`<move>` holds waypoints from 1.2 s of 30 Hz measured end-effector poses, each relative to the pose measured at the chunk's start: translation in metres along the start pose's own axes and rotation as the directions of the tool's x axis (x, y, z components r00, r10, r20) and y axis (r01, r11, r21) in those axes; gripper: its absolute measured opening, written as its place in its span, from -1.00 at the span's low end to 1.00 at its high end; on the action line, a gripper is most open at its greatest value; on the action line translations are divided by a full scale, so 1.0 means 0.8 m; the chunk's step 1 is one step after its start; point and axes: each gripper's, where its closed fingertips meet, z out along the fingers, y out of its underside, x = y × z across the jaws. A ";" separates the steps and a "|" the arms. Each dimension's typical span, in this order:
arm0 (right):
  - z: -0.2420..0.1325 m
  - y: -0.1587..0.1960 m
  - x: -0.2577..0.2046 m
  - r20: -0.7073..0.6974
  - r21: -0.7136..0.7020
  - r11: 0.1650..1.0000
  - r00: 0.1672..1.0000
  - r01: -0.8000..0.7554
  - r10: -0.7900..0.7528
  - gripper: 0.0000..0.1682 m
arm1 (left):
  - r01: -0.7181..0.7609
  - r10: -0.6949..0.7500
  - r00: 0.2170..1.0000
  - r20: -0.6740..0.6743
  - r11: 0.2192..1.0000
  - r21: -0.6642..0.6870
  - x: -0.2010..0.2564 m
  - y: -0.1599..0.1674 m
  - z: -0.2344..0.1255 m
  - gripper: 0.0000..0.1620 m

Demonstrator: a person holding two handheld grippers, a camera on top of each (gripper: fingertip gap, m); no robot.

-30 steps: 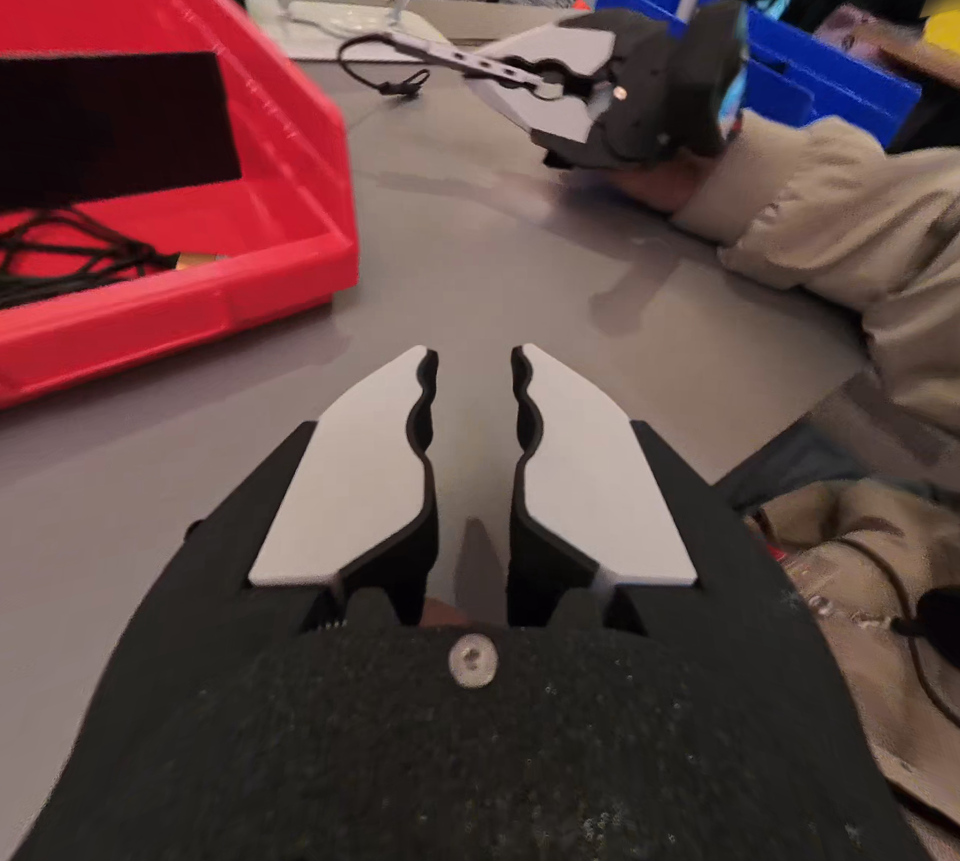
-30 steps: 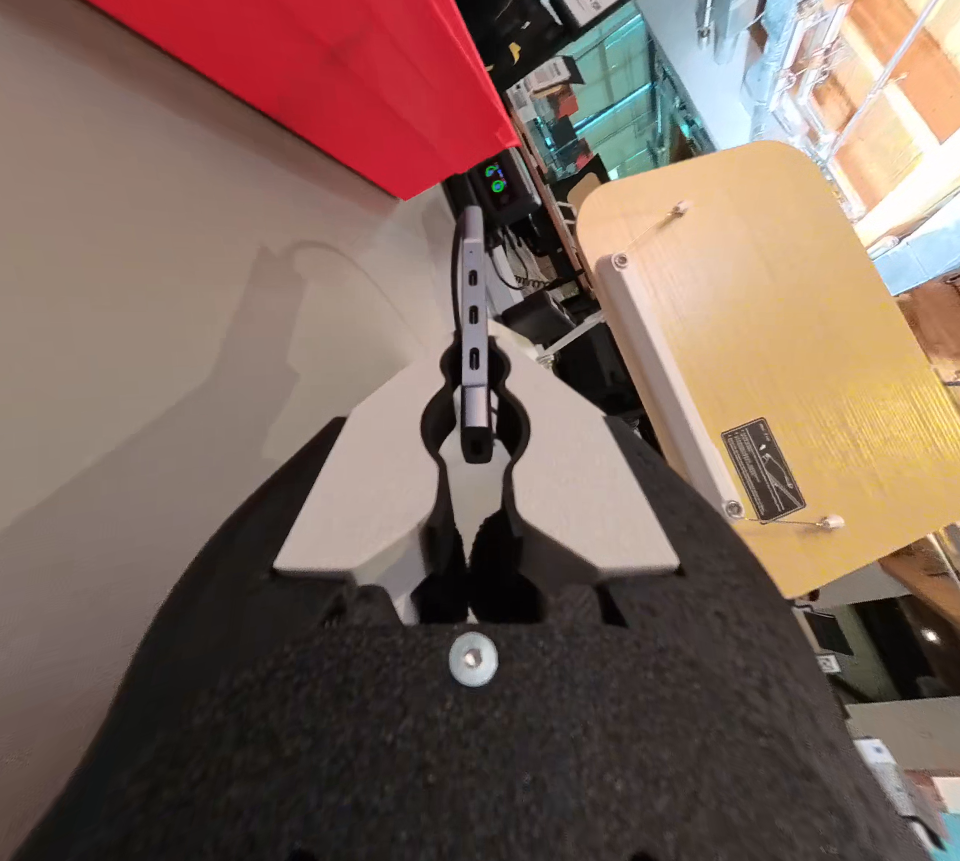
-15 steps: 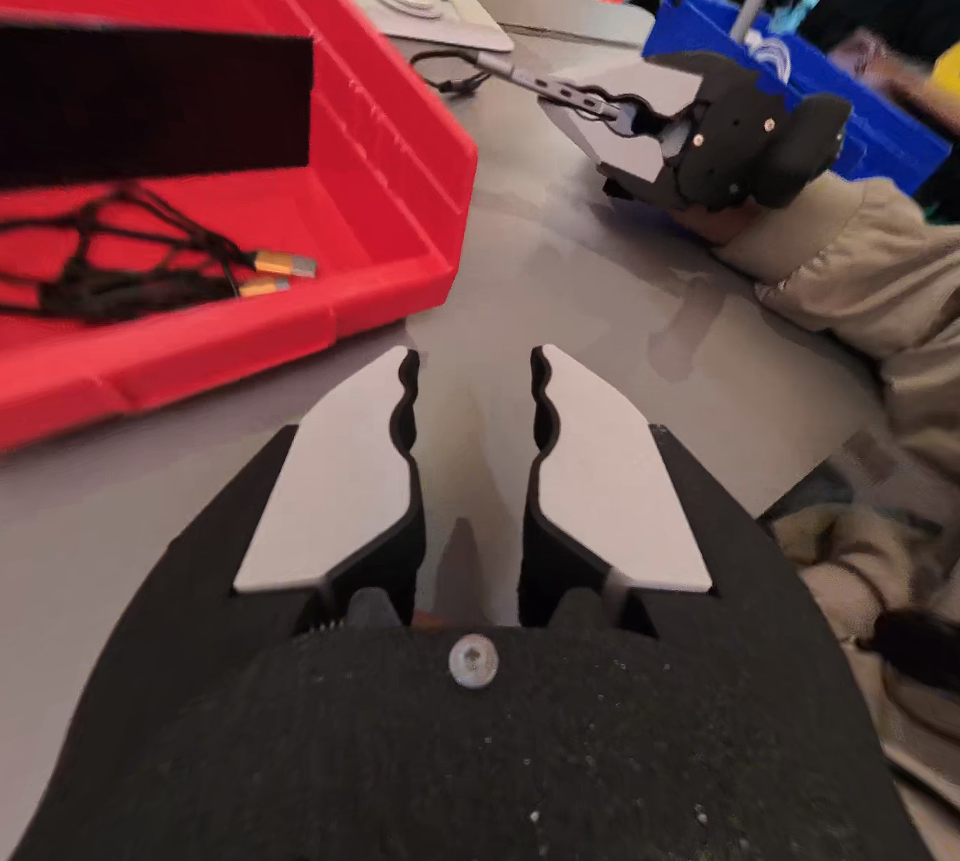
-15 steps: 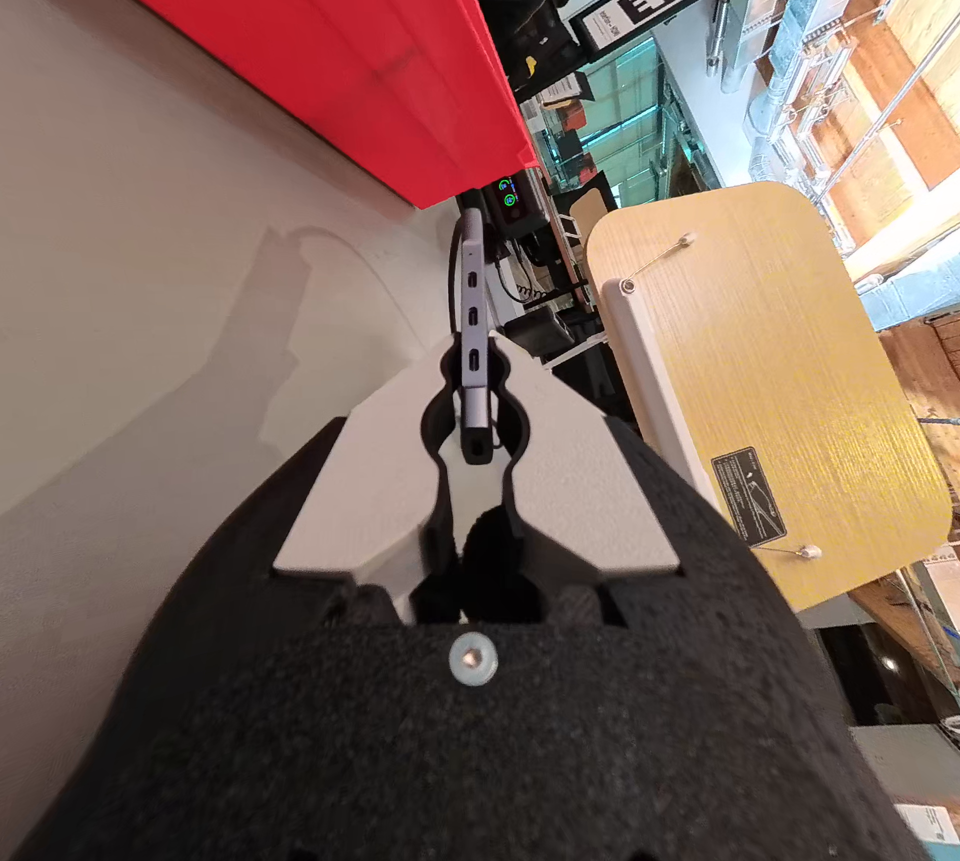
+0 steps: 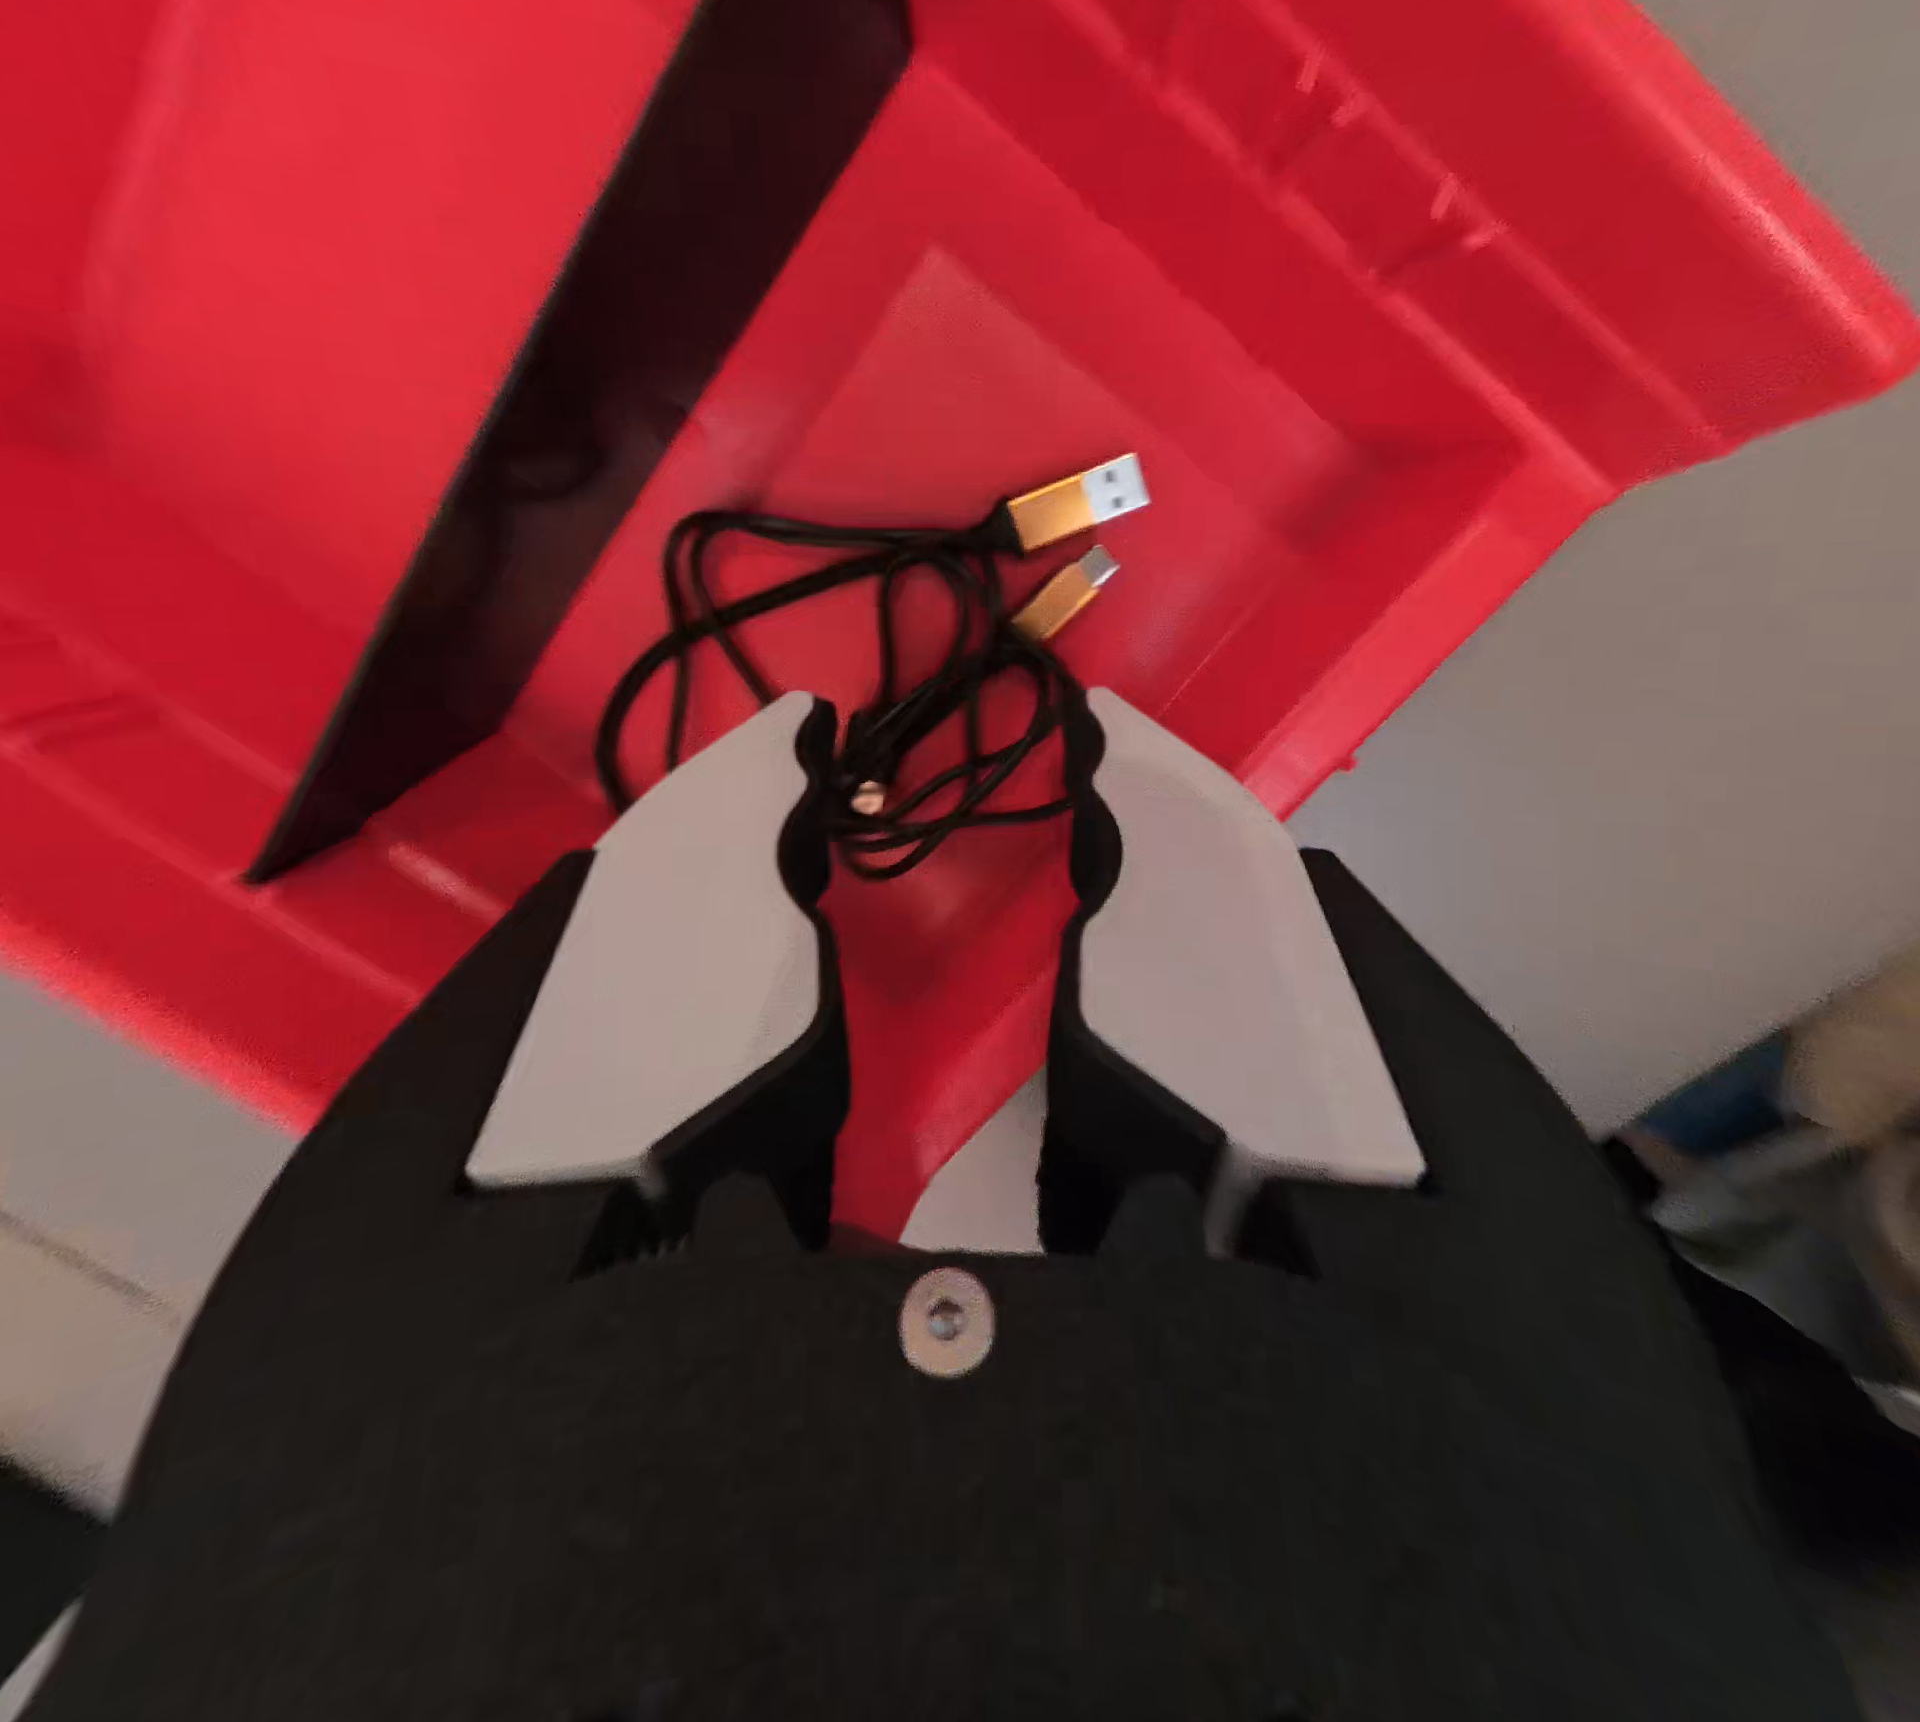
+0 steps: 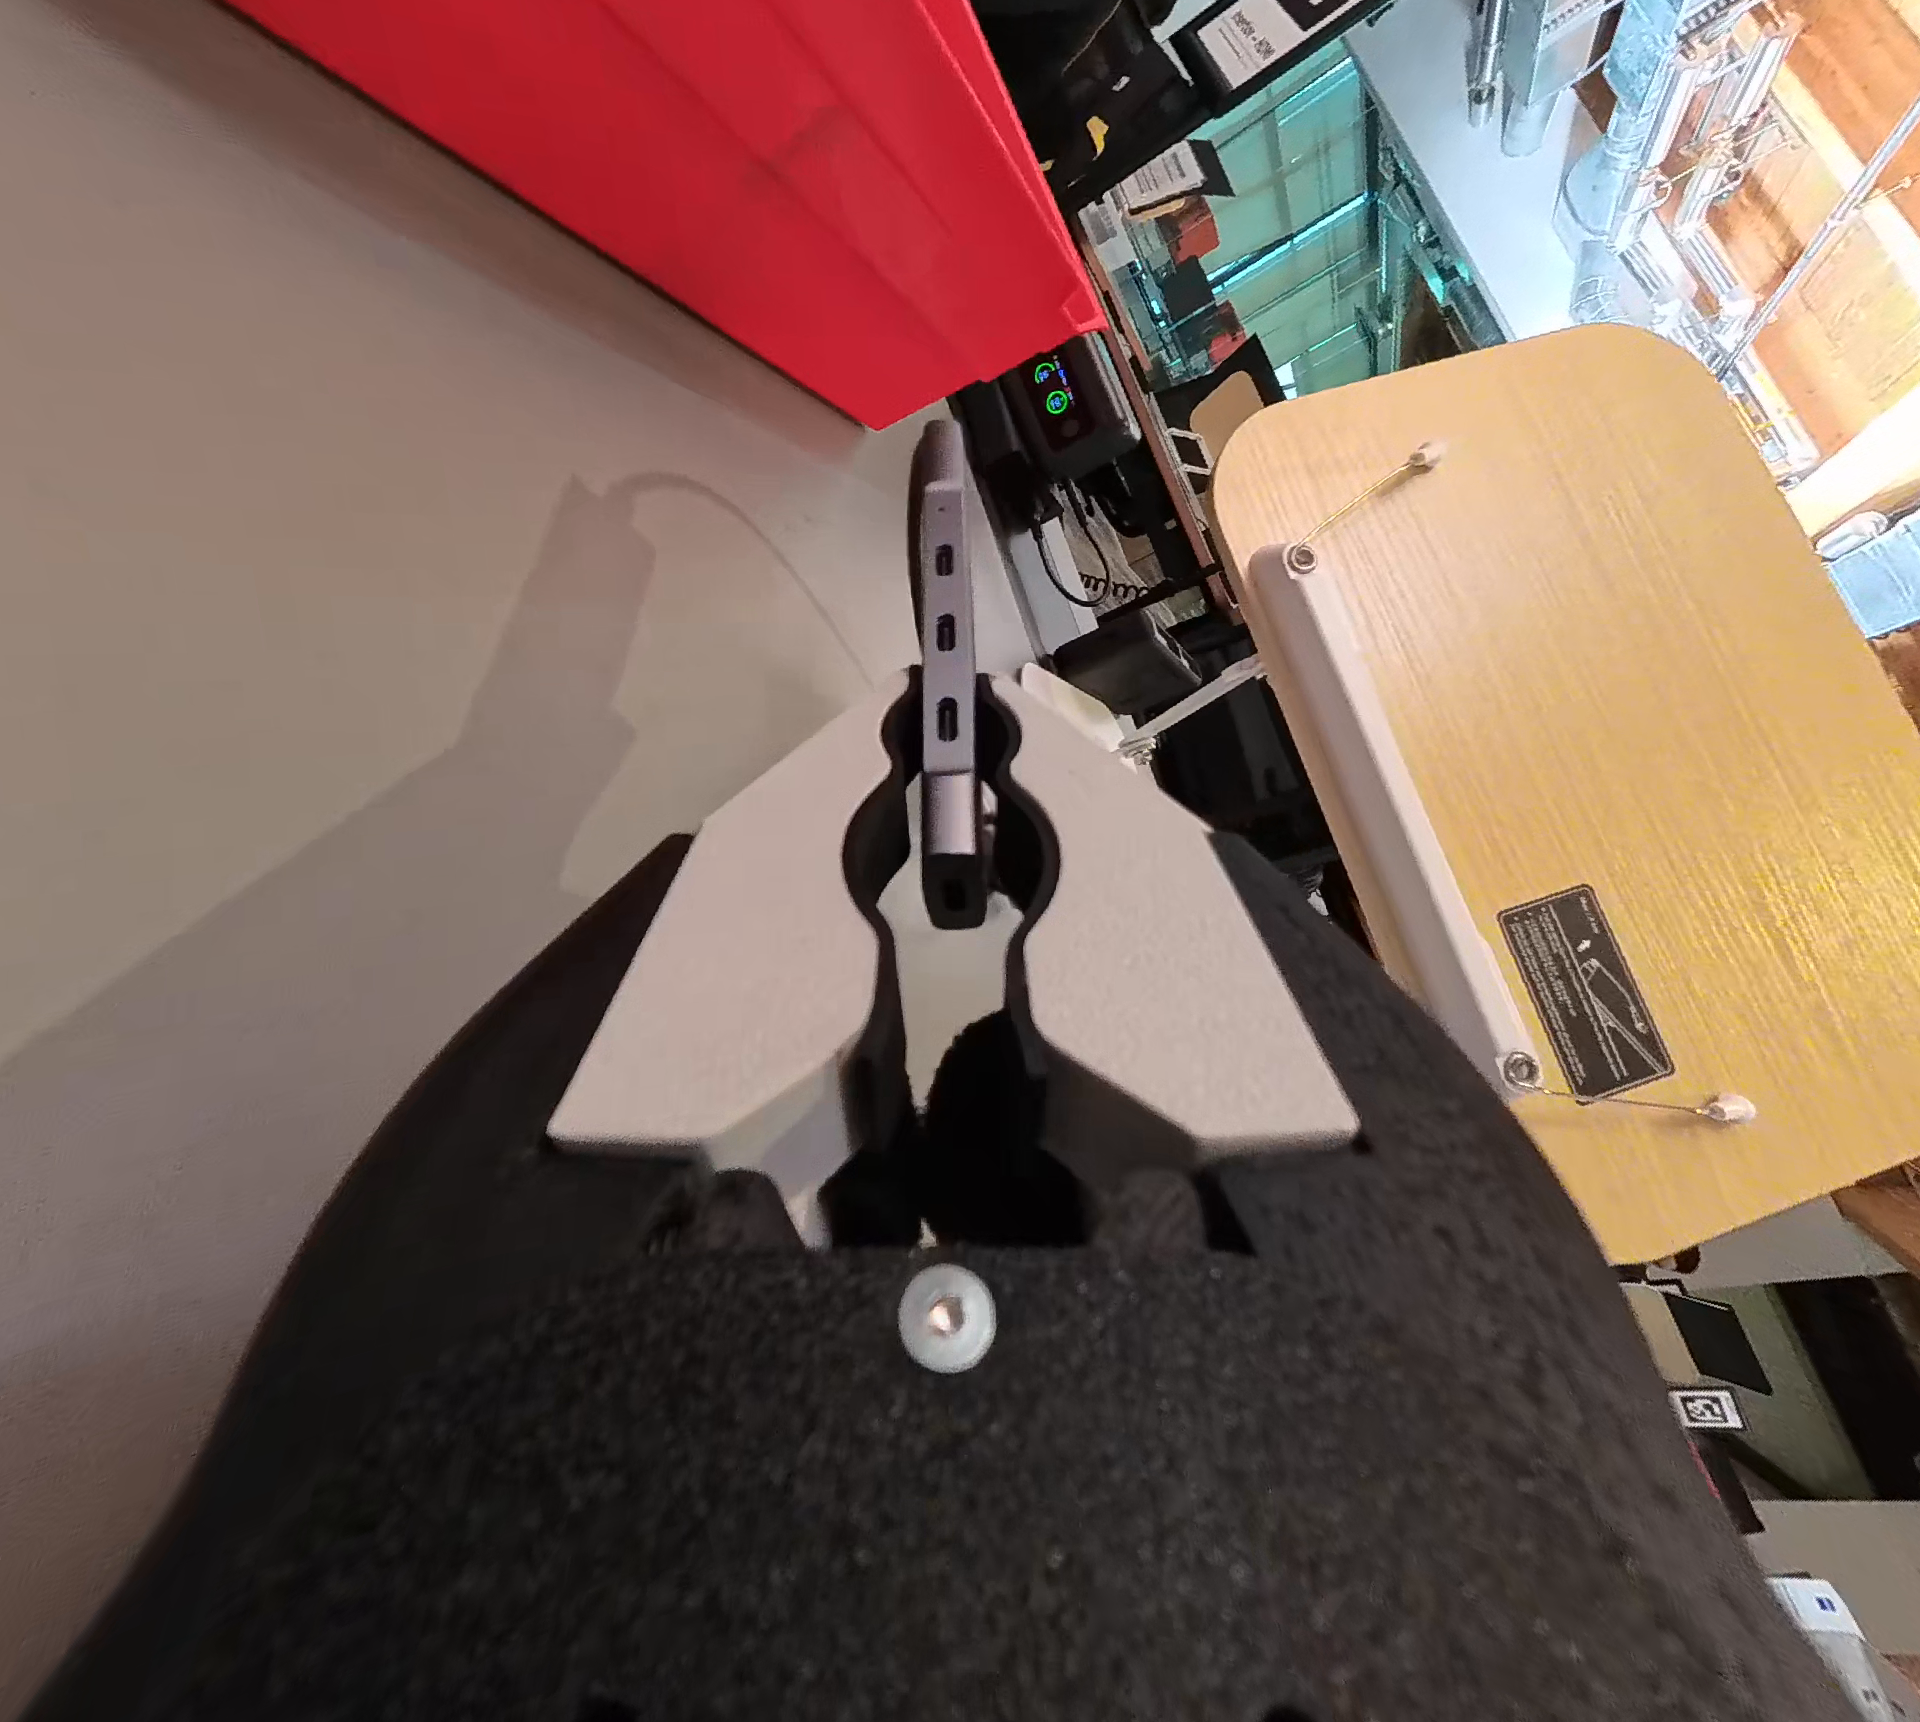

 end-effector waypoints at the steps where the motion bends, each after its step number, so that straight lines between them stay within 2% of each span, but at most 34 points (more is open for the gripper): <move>1: 0.000 0.000 0.000 0.001 0.000 1.000 1.000 0.000 0.000 -0.91 | 0.016 -0.017 0.998 -0.055 0.999 -0.031 0.007 -0.001 0.010 -0.48; 3: 0.000 -0.001 -0.001 0.007 0.003 1.000 1.000 -0.007 0.006 -0.91 | 0.048 -0.055 0.995 -0.081 0.995 -0.093 0.008 -0.001 0.028 -0.48; 6: 0.001 0.000 -0.003 0.017 0.004 1.000 1.000 -0.012 0.012 -0.91 | 0.060 -0.068 0.996 -0.053 0.987 -0.148 0.004 0.002 0.050 -0.51; 7: 0.001 0.000 -0.003 0.018 0.004 1.000 1.000 -0.012 0.012 -0.91 | 0.069 -0.078 0.996 -0.050 0.984 -0.162 0.004 0.004 0.055 -0.63; 8: 0.001 0.000 -0.003 0.019 0.004 1.000 1.000 -0.013 0.013 -0.91 | 0.070 -0.082 0.995 -0.064 0.982 -0.173 0.007 0.007 0.059 -0.83; 13: 0.001 0.001 -0.003 0.018 0.004 1.000 1.000 -0.017 0.017 -0.91 | 0.025 -0.028 0.999 -0.016 0.989 -0.149 0.005 0.010 0.049 -0.94; 15: 0.001 0.002 -0.002 0.016 0.003 1.000 1.000 -0.022 0.022 -0.91 | -0.013 0.020 0.998 0.064 0.994 -0.106 -0.006 0.005 0.022 -0.96; 18: 0.001 0.003 0.003 0.004 0.004 0.999 0.999 -0.037 0.037 -0.91 | -0.081 0.077 0.976 0.203 0.997 0.012 -0.016 -0.016 -0.045 -0.97; 22: 0.001 0.006 0.010 -0.007 0.009 0.996 0.996 -0.089 0.089 -0.91 | -0.300 0.221 0.900 0.375 0.939 0.168 0.021 -0.053 -0.140 -0.97; 24: 0.000 0.007 0.013 -0.012 0.008 0.994 0.994 -0.105 0.105 -0.91 | -0.410 0.291 0.851 0.436 0.888 0.208 0.057 -0.069 -0.171 -0.97; 27: 0.000 0.008 0.016 -0.018 0.009 0.993 0.993 -0.117 0.118 -0.91 | -0.681 0.561 0.725 0.400 0.673 0.288 0.164 -0.087 -0.169 -0.97; 30: 0.000 0.009 0.017 -0.019 0.010 0.992 0.991 -0.129 0.129 -0.91 | -0.803 0.722 0.596 0.351 0.539 0.255 0.237 -0.084 -0.123 -0.97; 32: -0.001 0.009 0.019 -0.023 0.011 0.990 0.990 -0.138 0.138 -0.91 | -0.844 0.776 0.533 0.337 0.463 0.269 0.269 -0.083 -0.087 -0.97; 36: -0.002 0.012 0.022 -0.026 0.009 0.987 0.987 -0.158 0.159 -0.91 | -0.892 0.861 0.439 0.257 0.383 0.239 0.297 -0.056 -0.016 -0.97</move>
